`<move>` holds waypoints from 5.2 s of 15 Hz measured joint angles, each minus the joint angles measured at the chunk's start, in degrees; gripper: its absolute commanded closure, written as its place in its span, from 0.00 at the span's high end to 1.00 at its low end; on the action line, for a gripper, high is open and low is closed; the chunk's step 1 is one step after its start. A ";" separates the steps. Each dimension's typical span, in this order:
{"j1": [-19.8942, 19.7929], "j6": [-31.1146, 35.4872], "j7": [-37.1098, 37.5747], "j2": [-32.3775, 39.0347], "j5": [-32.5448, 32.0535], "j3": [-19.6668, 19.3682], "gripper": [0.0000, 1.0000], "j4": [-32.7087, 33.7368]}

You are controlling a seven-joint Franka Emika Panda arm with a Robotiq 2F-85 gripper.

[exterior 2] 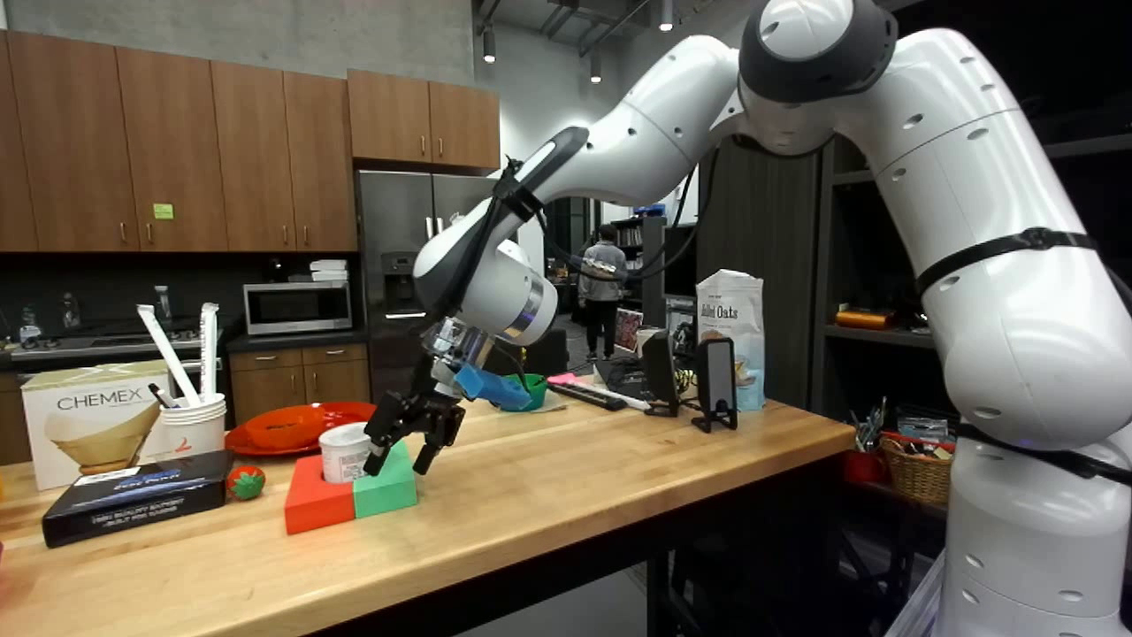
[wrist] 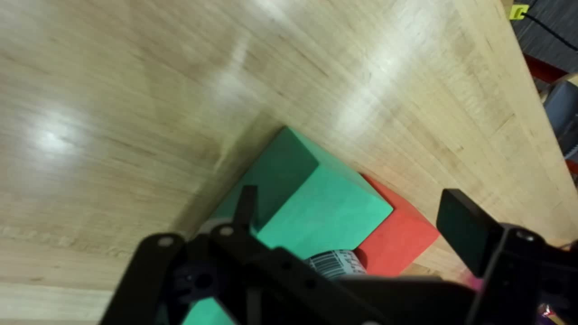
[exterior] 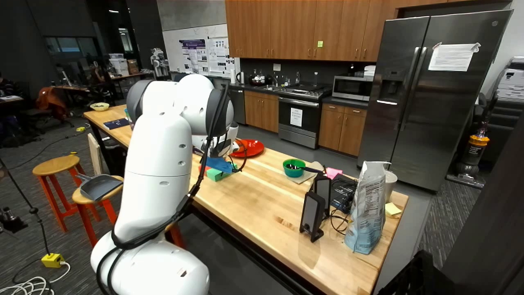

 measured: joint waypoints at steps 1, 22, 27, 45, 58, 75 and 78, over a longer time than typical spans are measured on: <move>-0.46 -0.55 -1.05 0.01 1.54 0.37 1.00 0.22; -1.01 -1.43 -15.06 -13.78 0.07 -6.43 1.00 -2.20; -0.31 -1.10 -16.21 -21.89 -7.04 -11.98 1.00 -5.88; 2.07 -52.04 -10.71 -46.64 -27.13 -26.43 1.00 -8.72; 3.29 -66.72 -9.78 -55.49 -25.26 -29.43 1.00 -8.16; 3.28 -65.36 -9.52 -61.79 -24.50 -32.46 1.00 -11.01; 3.28 -65.34 -9.52 -61.79 -24.50 -32.46 1.00 -11.02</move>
